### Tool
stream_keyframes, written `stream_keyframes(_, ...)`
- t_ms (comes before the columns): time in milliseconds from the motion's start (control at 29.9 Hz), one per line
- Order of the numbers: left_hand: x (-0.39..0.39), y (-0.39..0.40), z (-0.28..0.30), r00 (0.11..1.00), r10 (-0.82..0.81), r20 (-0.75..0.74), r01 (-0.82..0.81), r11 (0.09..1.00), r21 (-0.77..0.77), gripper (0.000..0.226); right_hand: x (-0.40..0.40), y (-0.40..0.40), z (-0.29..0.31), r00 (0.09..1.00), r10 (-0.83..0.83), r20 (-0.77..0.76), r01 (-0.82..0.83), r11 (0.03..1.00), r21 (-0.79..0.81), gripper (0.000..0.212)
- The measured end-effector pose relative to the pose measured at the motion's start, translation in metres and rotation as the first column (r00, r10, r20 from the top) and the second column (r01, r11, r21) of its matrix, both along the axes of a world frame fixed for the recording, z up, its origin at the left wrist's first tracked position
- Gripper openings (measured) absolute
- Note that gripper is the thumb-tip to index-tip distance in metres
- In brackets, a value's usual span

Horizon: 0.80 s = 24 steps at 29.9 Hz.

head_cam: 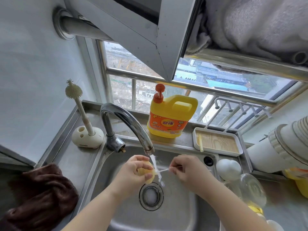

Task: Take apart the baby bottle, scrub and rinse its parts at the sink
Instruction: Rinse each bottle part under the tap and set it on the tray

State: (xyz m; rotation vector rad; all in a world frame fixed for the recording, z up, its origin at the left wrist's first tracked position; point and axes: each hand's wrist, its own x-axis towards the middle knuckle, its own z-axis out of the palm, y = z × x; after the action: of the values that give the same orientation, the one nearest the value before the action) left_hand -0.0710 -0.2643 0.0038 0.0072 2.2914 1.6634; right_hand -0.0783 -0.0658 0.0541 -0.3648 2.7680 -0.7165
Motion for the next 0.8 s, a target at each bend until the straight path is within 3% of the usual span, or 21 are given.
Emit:
stream_keyframes(100,0.002,-0.001,-0.004,0.997,0.012,0.081,-0.014,1.0,0.028,0.021,0.001,0.016,0.0,0.997,-0.07,0.029,0.07,0.998,-0.001,0.009)
stream_keyframes(200,0.002,-0.003,-0.009,0.972,0.075,0.224,-0.112,0.981,0.158,0.018,0.002,0.02,-0.002,0.99,-0.133,0.037,0.134,0.991,-0.026,0.009)
stream_keyframes(301,0.005,-0.003,-0.009,0.926,0.108,0.362,-0.223,0.93,0.291,0.019,0.003,0.015,-0.007,0.985,-0.152,0.08,0.157,0.986,-0.055,0.009)
stream_keyframes(434,0.007,-0.004,-0.007,0.898,0.051,0.437,-0.265,0.854,0.447,0.018,0.007,0.004,-0.015,0.985,-0.137,0.106,0.144,0.988,-0.062,0.01)
stream_keyframes(601,0.009,0.0,-0.006,0.887,0.082,0.454,-0.316,0.825,0.469,0.016,0.013,-0.002,-0.018,0.988,-0.113,0.101,0.119,0.992,-0.048,0.018)
stream_keyframes(735,0.01,-0.001,-0.006,0.902,0.076,0.425,-0.311,0.797,0.518,0.05,0.016,-0.002,-0.016,0.994,-0.101,0.048,0.102,0.994,-0.03,0.017)
stream_keyframes(802,0.01,-0.002,-0.006,0.907,0.081,0.414,-0.301,0.812,0.501,0.051,0.015,-0.001,-0.014,0.993,-0.119,0.019,0.119,0.992,-0.032,0.016)
